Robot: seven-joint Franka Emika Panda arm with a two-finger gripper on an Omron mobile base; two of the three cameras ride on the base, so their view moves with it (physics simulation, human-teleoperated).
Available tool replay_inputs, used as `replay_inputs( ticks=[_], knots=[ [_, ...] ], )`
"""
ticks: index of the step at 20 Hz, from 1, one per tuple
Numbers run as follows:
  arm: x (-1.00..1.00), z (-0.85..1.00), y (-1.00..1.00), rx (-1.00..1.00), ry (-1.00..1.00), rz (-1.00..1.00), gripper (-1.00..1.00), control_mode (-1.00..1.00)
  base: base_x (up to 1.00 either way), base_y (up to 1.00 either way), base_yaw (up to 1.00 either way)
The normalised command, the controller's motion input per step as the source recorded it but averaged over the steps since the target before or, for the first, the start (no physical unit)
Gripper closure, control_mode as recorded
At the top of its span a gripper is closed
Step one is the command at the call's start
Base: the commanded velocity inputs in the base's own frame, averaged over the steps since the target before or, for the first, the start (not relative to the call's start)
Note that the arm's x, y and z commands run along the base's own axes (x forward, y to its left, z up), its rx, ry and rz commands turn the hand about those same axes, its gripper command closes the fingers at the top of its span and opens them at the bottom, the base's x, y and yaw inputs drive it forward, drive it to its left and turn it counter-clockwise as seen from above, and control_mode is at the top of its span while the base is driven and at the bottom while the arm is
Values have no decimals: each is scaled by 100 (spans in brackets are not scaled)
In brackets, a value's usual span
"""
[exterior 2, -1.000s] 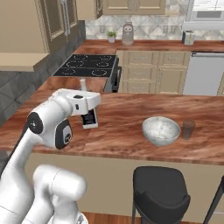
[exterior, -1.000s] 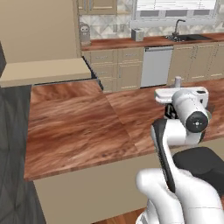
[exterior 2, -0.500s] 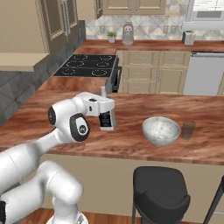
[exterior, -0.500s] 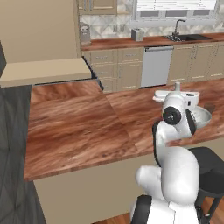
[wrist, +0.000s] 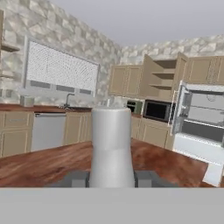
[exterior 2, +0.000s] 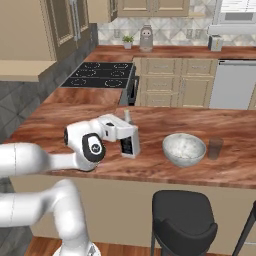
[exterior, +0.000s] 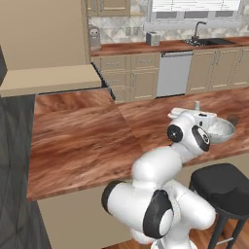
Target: There is a bowl on the dining counter. Grab a lemon wedge from the fridge and place it in the bowl. Then get the liquor bottle and glass cup from the cabinet and place them next to the bowl.
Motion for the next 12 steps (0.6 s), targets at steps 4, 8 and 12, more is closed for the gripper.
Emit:
replay_inputs(
  ticks=[4, 8, 12],
  knots=[
    [4, -55, -10, 0, -1, -17, 100, -100, 0, 0, 0],
    [14, -41, -10, 0, -5, -14, 100, -100, 0, 0, 0],
    [11, -6, -9, 0, -6, -14, 100, -100, 0, 0, 0]
  ],
)
